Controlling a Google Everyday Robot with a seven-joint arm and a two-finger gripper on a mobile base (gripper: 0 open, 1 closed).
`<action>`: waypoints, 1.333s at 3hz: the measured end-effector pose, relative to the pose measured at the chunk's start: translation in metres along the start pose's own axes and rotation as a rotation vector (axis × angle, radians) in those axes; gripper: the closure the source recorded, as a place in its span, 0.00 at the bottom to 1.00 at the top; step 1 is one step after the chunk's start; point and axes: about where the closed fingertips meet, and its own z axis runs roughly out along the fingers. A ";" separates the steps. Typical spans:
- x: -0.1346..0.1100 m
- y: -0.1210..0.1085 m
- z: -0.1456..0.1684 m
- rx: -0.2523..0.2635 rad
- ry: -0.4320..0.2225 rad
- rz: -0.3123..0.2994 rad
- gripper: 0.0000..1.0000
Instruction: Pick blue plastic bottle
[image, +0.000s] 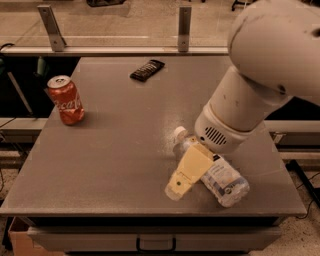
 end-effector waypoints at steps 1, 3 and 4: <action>0.001 -0.002 0.019 -0.012 -0.016 0.041 0.18; 0.007 -0.018 0.031 0.013 -0.022 0.057 0.65; 0.007 -0.018 0.030 0.013 -0.023 0.057 0.87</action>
Offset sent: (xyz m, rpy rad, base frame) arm 0.0129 -0.0070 -0.0521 0.0160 0.0074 -0.0768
